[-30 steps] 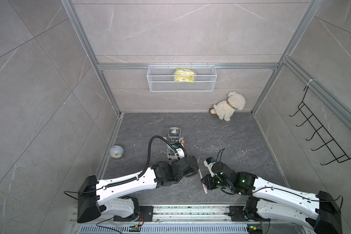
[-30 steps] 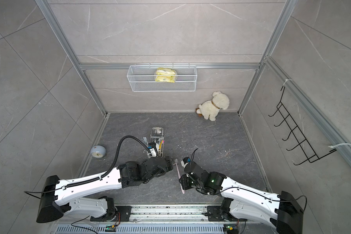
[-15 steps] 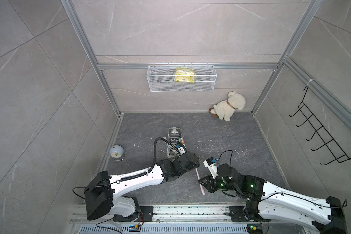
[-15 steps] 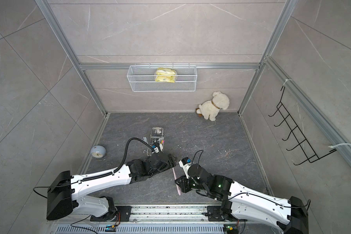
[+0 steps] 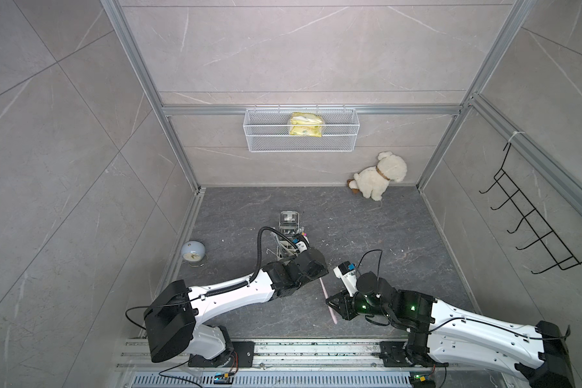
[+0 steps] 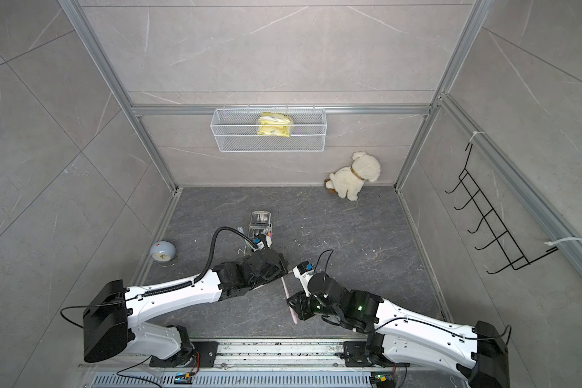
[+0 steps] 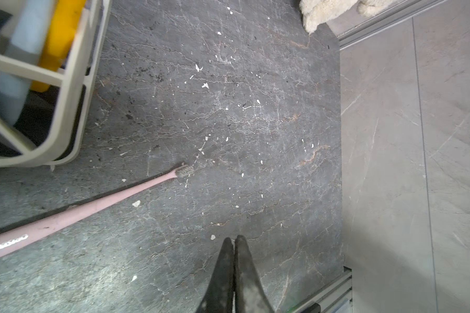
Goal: Place the toothbrush into the toothbrush holder
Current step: Pick up the toothbrush from the center of the board.
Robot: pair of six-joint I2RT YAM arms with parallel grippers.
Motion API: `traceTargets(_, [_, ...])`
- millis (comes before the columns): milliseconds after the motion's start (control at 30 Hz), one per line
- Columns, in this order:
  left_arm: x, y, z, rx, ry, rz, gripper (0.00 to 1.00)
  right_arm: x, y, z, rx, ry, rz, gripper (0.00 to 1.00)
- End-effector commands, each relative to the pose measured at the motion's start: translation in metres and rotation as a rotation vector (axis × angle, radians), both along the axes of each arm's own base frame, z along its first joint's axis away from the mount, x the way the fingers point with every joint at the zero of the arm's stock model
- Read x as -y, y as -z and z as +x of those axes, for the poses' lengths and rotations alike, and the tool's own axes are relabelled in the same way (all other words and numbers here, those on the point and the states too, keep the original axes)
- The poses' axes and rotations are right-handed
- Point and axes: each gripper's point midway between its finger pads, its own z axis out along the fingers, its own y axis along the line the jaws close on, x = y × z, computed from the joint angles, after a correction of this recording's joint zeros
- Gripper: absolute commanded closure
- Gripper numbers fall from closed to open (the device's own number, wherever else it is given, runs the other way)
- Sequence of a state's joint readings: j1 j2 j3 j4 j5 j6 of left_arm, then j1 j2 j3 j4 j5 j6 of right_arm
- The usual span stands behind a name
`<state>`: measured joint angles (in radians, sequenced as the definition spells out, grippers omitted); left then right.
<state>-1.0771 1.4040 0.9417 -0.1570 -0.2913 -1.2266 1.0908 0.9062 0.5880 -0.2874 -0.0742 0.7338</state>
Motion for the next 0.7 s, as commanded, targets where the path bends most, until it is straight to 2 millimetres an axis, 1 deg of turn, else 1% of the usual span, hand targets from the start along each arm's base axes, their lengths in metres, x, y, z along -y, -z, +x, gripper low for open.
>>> traceTargets(0, [-0.006, -0.017, 0.007, 0.039, -0.032, 0.0, 1.0, 0.005, 0.011, 0.006, 0.007, 0.039, -0.049, 0.78])
traceTargets(33, [-0.009, -0.018, 0.009, 0.044, -0.034, 0.016, 1.0, 0.004, 0.012, 0.006, 0.006, 0.035, -0.052, 0.75])
traceTargets(67, [-0.011, -0.021, 0.011, 0.049, -0.037, 0.028, 1.0, 0.002, 0.012, 0.006, 0.007, 0.033, -0.052, 0.68])
traceTargets(133, [-0.018, -0.031, 0.017, 0.076, -0.046, 0.067, 1.0, 0.002, 0.012, 0.01, 0.017, 0.042, -0.063, 0.44])
traceTargets(167, [-0.023, -0.038, 0.021, 0.097, -0.053, 0.094, 1.0, 0.003, 0.011, 0.011, 0.023, 0.051, -0.066, 0.37])
traceTargets(200, [-0.028, -0.045, 0.024, 0.115, -0.058, 0.121, 1.0, 0.003, 0.009, 0.013, 0.029, 0.055, -0.065, 0.33])
traceTargets(233, [-0.034, -0.056, 0.03, 0.142, -0.064, 0.15, 1.0, 0.003, 0.008, 0.014, 0.035, 0.063, -0.066, 0.3])
traceTargets(300, [-0.048, -0.078, 0.04, 0.199, -0.083, 0.206, 1.0, 0.003, 0.005, 0.016, 0.049, 0.057, -0.071, 0.29])
traceTargets(367, [-0.065, -0.107, 0.053, 0.288, -0.111, 0.28, 1.0, 0.002, 0.004, 0.017, 0.059, 0.05, -0.087, 0.28])
traceTargets(433, [-0.087, -0.14, 0.068, 0.406, -0.161, 0.385, 1.0, 0.003, 0.005, 0.02, 0.074, 0.046, -0.109, 0.28])
traceTargets(500, [-0.107, -0.167, 0.083, 0.52, -0.22, 0.5, 1.0, 0.002, 0.007, 0.023, 0.09, 0.047, -0.122, 0.27])
traceTargets(567, [-0.116, -0.185, 0.098, 0.608, -0.242, 0.567, 1.0, 0.001, 0.009, 0.028, 0.101, 0.05, -0.131, 0.27])
traceTargets(667, [-0.12, -0.202, 0.115, 0.704, -0.259, 0.607, 1.0, -0.002, 0.013, 0.036, 0.11, 0.044, -0.142, 0.27])
